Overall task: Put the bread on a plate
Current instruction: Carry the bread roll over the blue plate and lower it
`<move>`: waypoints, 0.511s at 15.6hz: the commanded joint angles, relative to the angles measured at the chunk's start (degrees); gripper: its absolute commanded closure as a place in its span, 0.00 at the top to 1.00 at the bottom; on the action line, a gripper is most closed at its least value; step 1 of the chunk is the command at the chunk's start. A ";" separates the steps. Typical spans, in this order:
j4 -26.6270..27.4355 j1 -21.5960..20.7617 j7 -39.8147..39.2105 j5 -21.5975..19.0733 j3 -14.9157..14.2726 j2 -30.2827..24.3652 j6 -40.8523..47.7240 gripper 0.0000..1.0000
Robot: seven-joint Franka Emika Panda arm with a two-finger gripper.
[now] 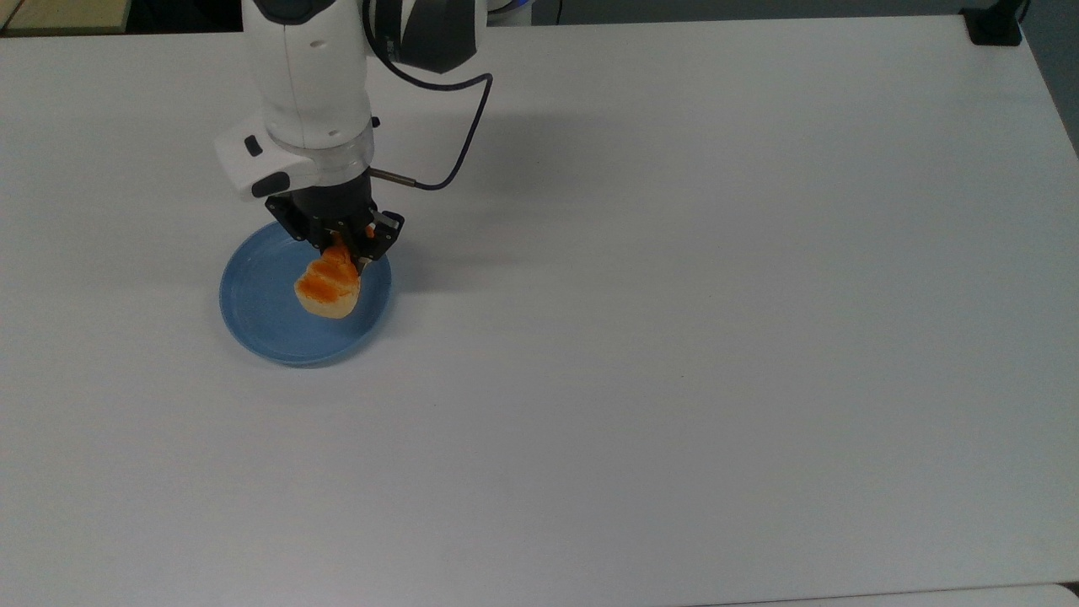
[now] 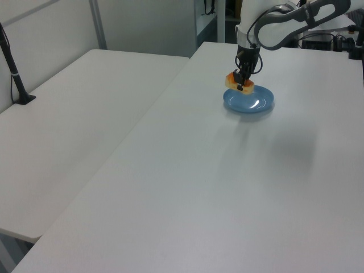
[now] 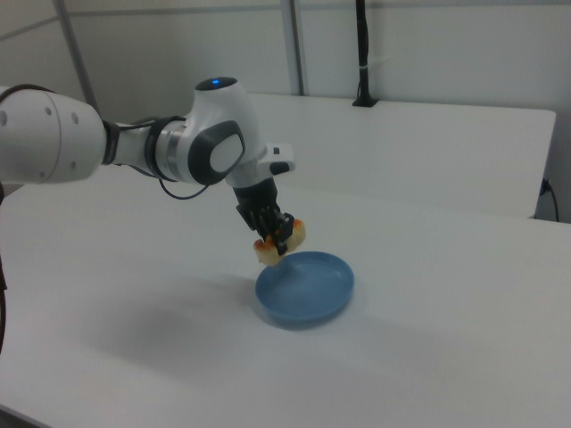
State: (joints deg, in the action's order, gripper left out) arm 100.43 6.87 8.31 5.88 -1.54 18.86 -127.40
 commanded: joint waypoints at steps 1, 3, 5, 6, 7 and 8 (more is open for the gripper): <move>-0.41 1.65 1.01 1.41 0.05 3.10 -0.56 0.30; -0.32 2.53 1.01 1.94 0.05 4.16 -3.54 0.27; -0.32 2.89 1.01 1.94 0.05 5.30 -3.82 0.27; -0.32 2.98 0.83 2.11 -0.04 5.57 -3.99 0.27; -0.32 3.15 0.66 2.81 -0.04 6.26 -3.99 0.28; -0.23 3.24 0.66 3.43 -0.04 6.53 -3.91 0.33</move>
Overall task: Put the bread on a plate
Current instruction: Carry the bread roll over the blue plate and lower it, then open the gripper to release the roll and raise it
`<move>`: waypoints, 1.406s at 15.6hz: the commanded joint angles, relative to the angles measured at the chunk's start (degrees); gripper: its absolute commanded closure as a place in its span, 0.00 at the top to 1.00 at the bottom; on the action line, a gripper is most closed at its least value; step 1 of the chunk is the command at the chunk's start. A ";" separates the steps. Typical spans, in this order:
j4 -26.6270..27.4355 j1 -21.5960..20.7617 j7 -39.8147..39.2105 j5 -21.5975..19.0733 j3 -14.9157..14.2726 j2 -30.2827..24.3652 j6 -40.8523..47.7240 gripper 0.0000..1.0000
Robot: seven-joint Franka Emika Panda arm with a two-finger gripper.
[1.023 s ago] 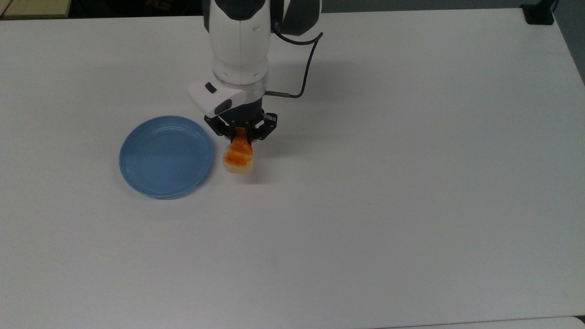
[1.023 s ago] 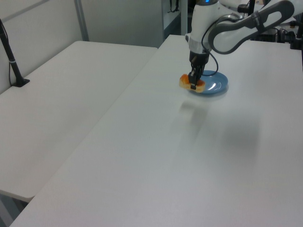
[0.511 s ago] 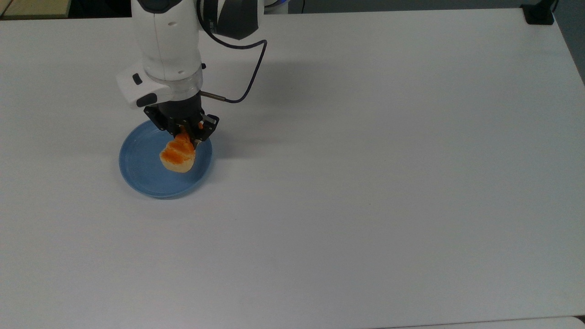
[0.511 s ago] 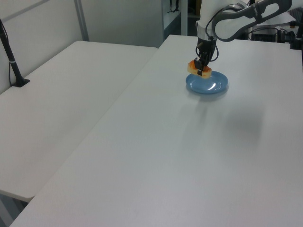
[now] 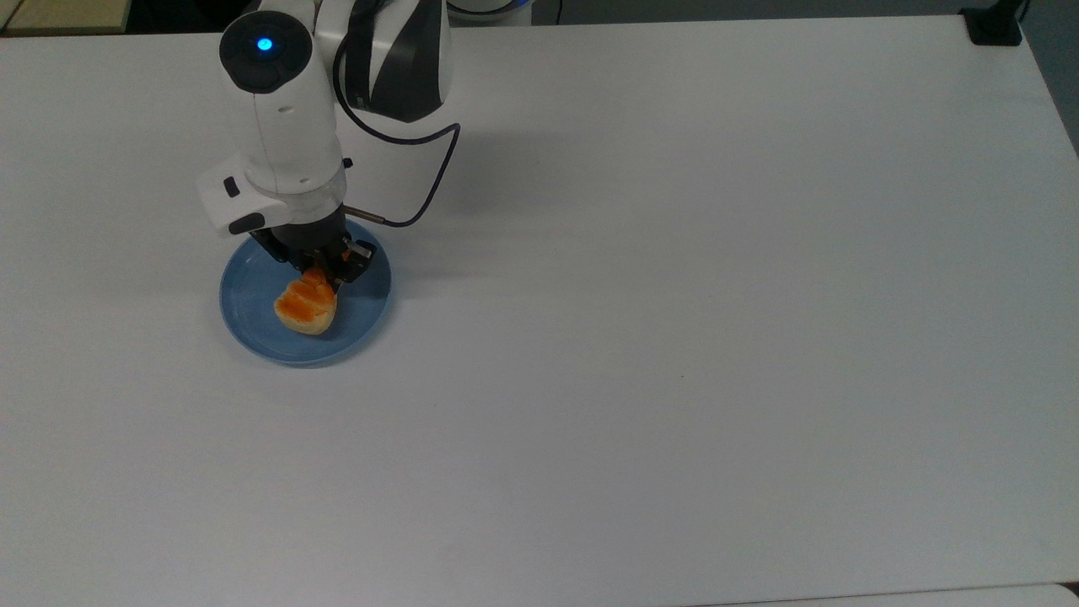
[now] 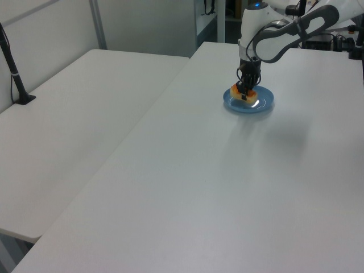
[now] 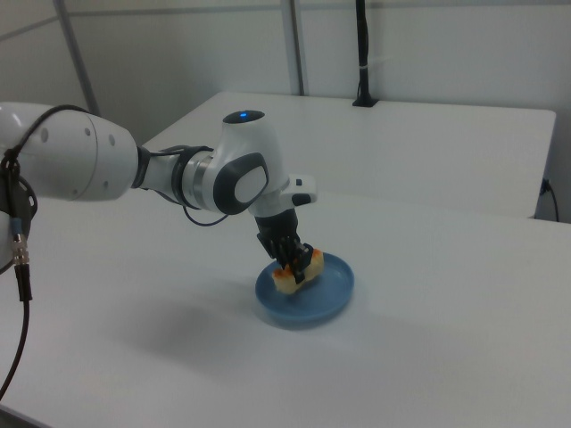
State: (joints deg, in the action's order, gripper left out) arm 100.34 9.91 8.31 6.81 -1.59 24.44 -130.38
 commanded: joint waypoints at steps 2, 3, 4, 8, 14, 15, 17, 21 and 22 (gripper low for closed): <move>-0.06 0.20 1.53 2.68 0.01 0.88 -0.84 0.96; -0.14 0.20 2.23 2.77 0.01 0.79 -0.75 1.00; -0.15 0.20 2.50 2.77 0.01 0.70 -0.66 1.00; -0.23 0.29 2.77 2.68 0.01 -0.87 -0.22 1.00; -0.67 -0.33 3.47 1.89 0.45 -10.70 8.36 1.00; -1.89 -0.50 3.30 1.89 0.62 -12.64 12.05 1.00; -6.53 -0.59 2.77 1.63 1.24 -14.93 21.26 1.00; -14.20 -1.20 -4.95 -0.12 3.00 -19.06 38.51 1.00; -14.73 -2.34 -6.45 -0.48 3.00 -20.38 41.06 1.00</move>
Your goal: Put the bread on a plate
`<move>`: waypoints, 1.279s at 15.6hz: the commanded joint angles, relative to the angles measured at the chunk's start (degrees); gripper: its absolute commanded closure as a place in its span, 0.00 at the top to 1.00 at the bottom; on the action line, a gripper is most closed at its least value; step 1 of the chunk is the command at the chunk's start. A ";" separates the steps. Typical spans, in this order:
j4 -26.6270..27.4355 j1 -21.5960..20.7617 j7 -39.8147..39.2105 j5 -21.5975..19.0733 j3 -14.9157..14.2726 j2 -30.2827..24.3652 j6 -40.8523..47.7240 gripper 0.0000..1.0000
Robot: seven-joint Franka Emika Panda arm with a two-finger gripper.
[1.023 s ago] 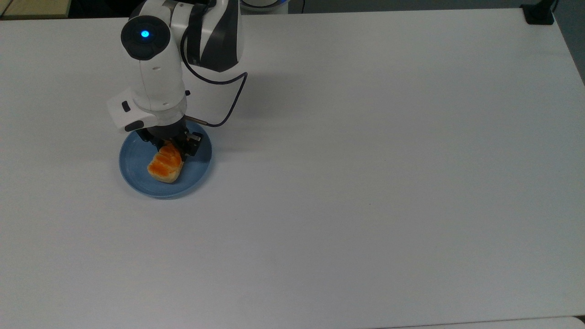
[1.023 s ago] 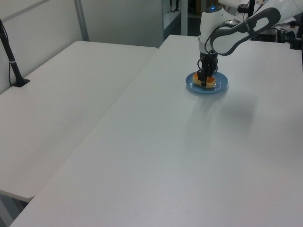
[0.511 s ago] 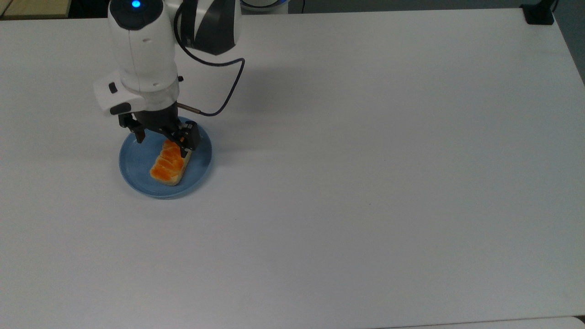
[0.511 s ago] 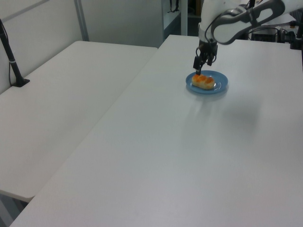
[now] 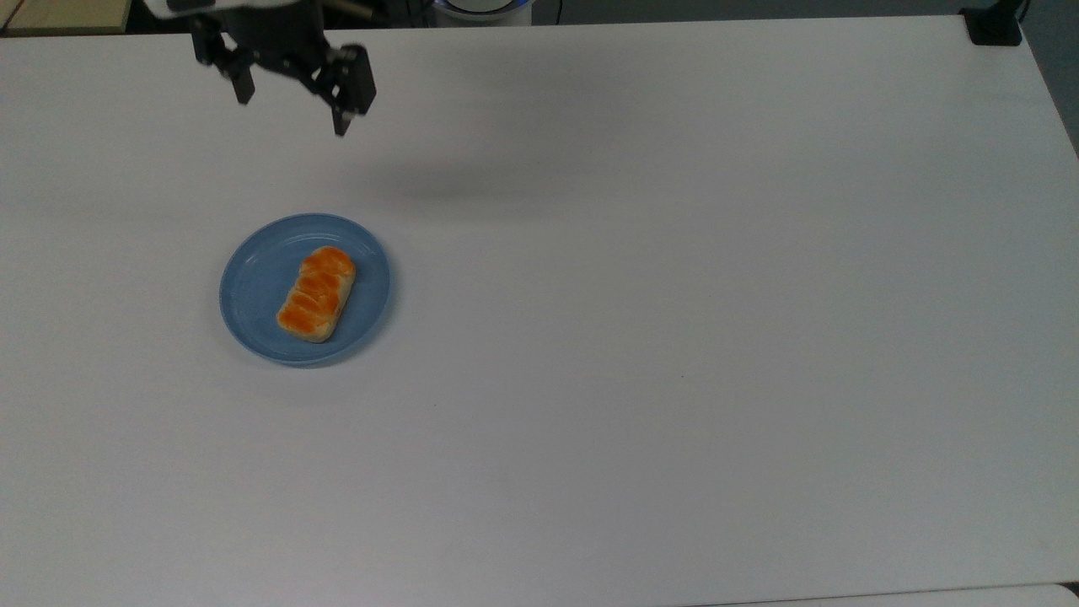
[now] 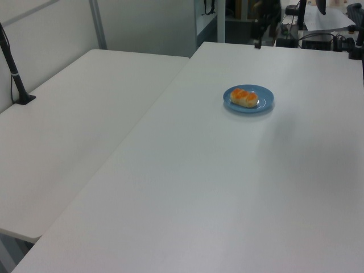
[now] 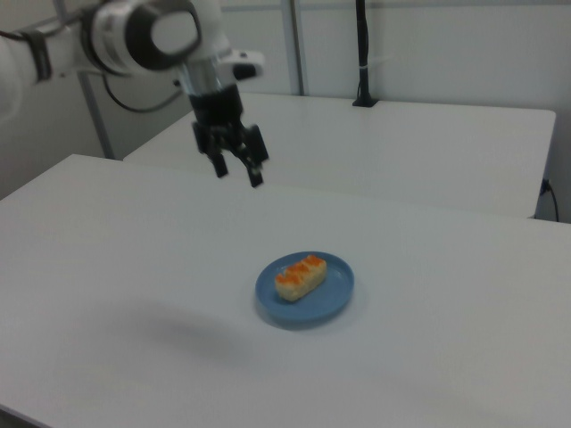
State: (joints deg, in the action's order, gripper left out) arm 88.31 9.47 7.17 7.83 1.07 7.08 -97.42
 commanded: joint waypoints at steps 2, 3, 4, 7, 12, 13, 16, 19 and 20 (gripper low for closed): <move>-2.70 -4.36 -6.91 -1.67 -0.10 -4.78 9.70 1.00; -2.61 -5.68 -6.91 -2.11 -0.54 -5.66 9.53 1.00; -2.61 -6.48 -6.91 -3.59 -1.24 -6.37 9.44 1.00; -2.26 -9.55 -7.96 -7.21 -4.75 -7.95 7.78 1.00; -1.65 -9.91 -17.80 -6.78 -5.20 -8.31 7.51 1.00; -1.30 -10.17 -17.46 -6.69 -5.29 -8.22 6.90 1.00; -0.24 -10.26 -12.03 -6.68 -5.11 -8.22 5.33 0.99; 0.46 -10.09 -9.54 -6.68 -5.11 -8.31 3.29 1.00; 0.46 -9.91 -10.24 -6.86 -5.20 -8.31 3.29 1.00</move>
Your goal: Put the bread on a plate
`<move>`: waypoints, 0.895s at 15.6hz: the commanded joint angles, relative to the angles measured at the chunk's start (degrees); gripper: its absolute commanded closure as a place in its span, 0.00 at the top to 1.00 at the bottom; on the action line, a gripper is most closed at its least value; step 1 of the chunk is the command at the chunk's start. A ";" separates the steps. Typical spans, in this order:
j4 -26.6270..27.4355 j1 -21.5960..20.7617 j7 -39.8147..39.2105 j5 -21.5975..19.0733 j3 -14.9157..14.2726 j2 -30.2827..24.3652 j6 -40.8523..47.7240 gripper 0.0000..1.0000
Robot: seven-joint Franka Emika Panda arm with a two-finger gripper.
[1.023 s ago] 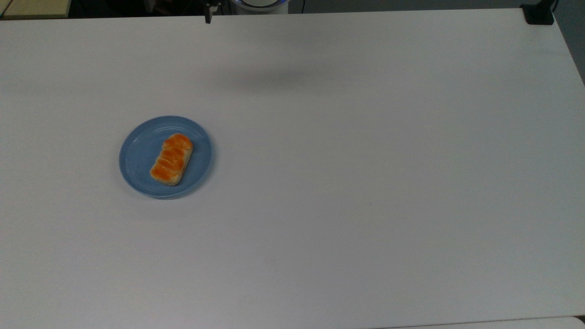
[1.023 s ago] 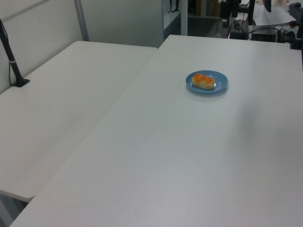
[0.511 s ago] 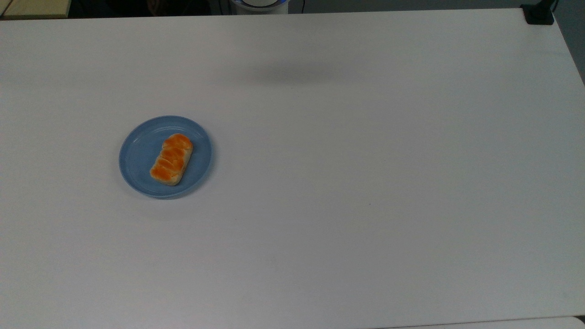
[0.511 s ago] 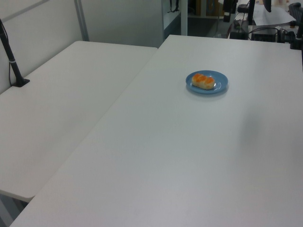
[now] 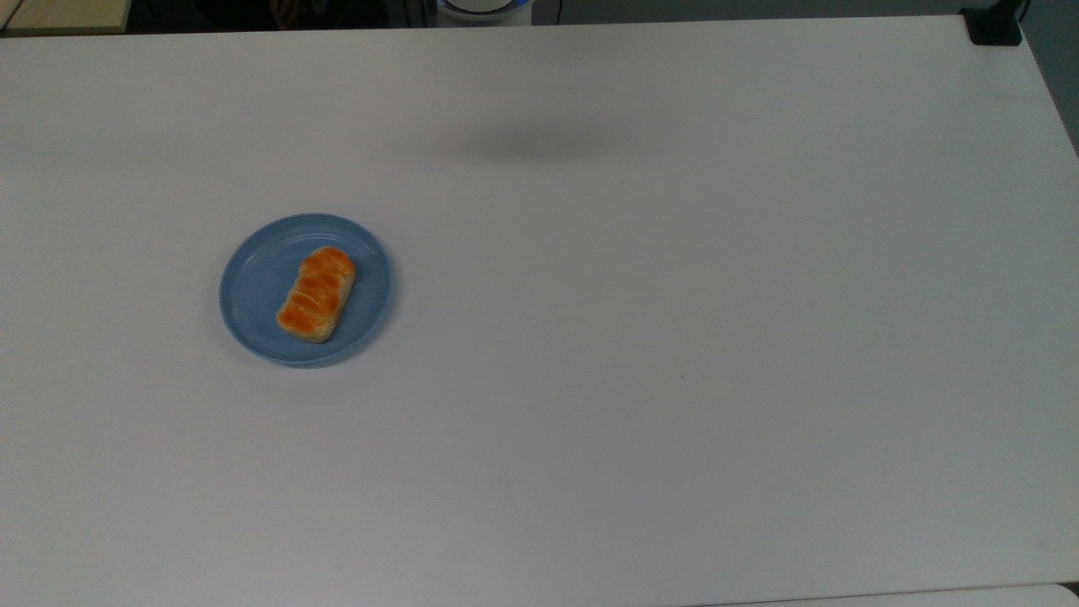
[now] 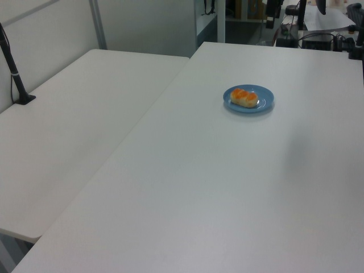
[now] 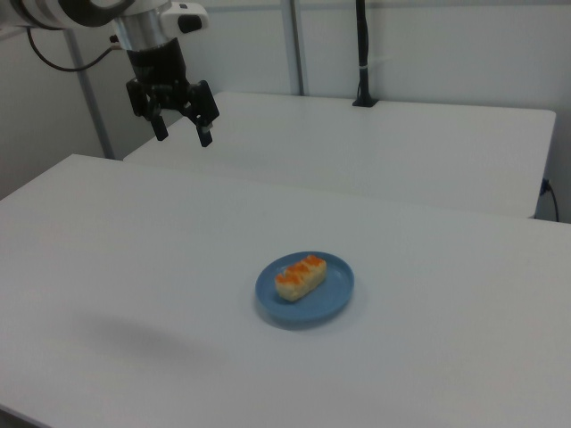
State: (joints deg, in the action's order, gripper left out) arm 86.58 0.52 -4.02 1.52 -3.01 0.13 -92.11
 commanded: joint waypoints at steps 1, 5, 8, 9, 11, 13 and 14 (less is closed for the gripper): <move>2.10 -0.87 1.38 -0.64 -1.21 -1.44 -1.76 1.00; 2.01 -1.05 12.28 -0.82 -1.47 -1.36 -1.85 1.00; 2.10 -0.44 8.68 -0.91 -1.65 -1.71 -1.23 1.00; 2.10 -0.35 8.59 -0.91 -2.08 -1.71 -0.97 1.00; 2.10 -0.43 7.19 -0.91 -2.79 -1.71 -0.62 1.00; 2.18 -0.35 6.74 -1.00 -2.88 -1.71 -1.14 1.00; 2.10 -0.35 6.31 -1.17 -3.23 -1.62 -1.23 1.00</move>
State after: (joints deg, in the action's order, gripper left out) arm 86.77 0.62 4.27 1.45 -5.17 0.08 -92.43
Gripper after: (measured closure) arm 0.000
